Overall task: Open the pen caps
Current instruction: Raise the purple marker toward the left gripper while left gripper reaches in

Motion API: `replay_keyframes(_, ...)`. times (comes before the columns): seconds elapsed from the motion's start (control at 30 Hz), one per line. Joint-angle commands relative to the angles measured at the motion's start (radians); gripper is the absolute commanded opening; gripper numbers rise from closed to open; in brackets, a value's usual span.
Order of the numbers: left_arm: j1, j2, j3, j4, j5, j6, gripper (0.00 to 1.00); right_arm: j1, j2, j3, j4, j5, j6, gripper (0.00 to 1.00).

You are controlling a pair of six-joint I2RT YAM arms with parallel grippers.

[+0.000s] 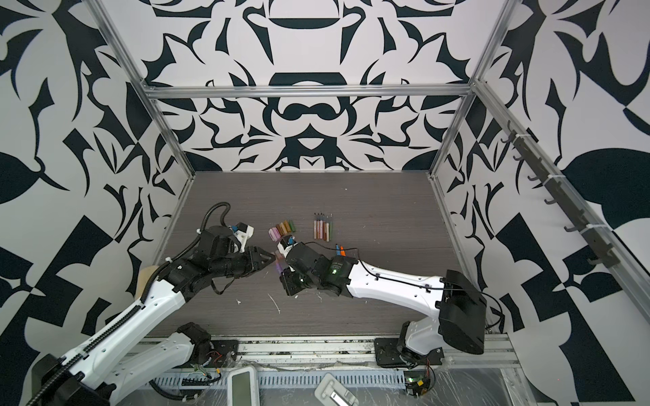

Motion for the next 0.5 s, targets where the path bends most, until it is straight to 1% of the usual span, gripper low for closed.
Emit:
replay_keyframes(0.0, -0.016, 0.009, 0.016, 0.028, -0.048, -0.011, 0.38, -0.002, -0.035, 0.030, 0.012, -0.013, 0.011, 0.03)
replay_keyframes(0.27, -0.030, 0.037, 0.029, 0.037, -0.050, -0.010, 0.38, -0.003, -0.061, 0.011, 0.029, -0.034, 0.022, 0.03)
replay_keyframes(0.47, -0.039, 0.051, 0.039, 0.037, -0.047, -0.010, 0.38, -0.003, -0.038, 0.015, 0.044, -0.087, 0.021, 0.03)
